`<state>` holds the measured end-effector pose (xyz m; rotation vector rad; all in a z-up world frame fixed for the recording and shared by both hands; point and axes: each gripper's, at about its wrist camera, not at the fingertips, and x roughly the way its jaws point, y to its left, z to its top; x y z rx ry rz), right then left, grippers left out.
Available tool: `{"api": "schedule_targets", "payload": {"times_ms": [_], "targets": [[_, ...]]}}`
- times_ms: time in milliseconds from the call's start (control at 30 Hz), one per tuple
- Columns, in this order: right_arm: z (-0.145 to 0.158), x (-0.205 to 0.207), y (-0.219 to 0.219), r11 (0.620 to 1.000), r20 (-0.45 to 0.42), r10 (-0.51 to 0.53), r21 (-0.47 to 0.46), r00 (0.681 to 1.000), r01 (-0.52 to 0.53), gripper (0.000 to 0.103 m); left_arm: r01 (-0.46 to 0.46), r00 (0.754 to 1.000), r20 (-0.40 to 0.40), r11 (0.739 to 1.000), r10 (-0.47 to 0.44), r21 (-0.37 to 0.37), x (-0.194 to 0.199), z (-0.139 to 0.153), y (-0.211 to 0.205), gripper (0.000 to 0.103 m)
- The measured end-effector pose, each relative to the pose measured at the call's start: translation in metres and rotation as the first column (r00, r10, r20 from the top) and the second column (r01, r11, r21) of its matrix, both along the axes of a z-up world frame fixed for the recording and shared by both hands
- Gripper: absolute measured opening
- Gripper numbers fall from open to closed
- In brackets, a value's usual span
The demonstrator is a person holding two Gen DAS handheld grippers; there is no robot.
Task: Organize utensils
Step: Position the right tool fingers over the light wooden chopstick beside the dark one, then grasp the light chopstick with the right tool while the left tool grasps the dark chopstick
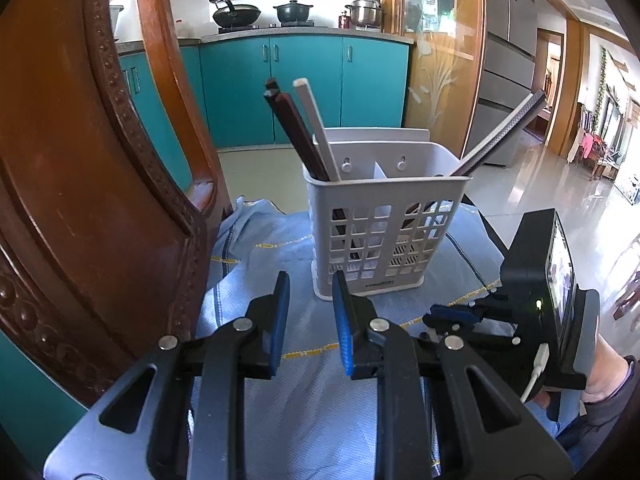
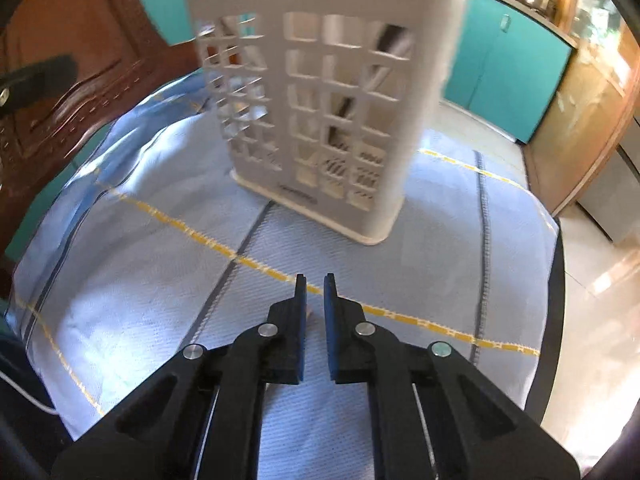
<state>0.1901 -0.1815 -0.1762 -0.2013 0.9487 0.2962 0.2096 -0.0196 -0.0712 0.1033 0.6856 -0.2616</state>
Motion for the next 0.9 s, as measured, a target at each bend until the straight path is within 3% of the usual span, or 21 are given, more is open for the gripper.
{"api": "schedule_targets", "payload": {"times_ms": [133,233,400,567,633,667,900], "targets": [[0.009,-0.009,-0.016,0.999,-0.018,-0.026,0.047,1.0,0.026,0.012,0.015,1.0,-0.008,1.0,-0.015,0.012,0.0,-0.003,-0.006,0.029],[0.017,-0.021,-0.018,0.995,-0.059,0.027,0.094,0.998,-0.022,0.017,0.044,0.998,-0.043,0.999,-0.043,0.016,0.002,-0.01,-0.01,0.029],[0.009,-0.044,-0.011,0.989,-0.119,0.07,0.139,0.99,-0.053,0.033,0.096,0.982,-0.164,0.995,-0.096,-0.007,0.011,-0.032,-0.016,0.029],[-0.006,-0.043,0.003,0.995,-0.153,0.063,0.086,0.986,-0.051,0.032,0.124,0.972,-0.197,0.992,-0.124,-0.01,0.013,-0.039,-0.027,0.03],[-0.007,-0.043,0.001,0.995,-0.154,0.075,0.082,0.985,-0.063,0.016,0.138,0.968,-0.208,0.99,-0.138,-0.015,0.012,-0.041,-0.032,0.03],[-0.008,-0.042,0.001,0.995,-0.157,0.076,0.069,0.985,-0.066,0.012,0.147,0.965,-0.216,0.989,-0.147,-0.015,0.012,-0.044,-0.034,0.03],[-0.002,-0.044,-0.018,1.0,-0.119,0.027,-0.01,0.993,-0.029,0.011,0.21,0.938,-0.279,0.978,-0.204,-0.009,0.005,-0.063,-0.053,0.031]]}}
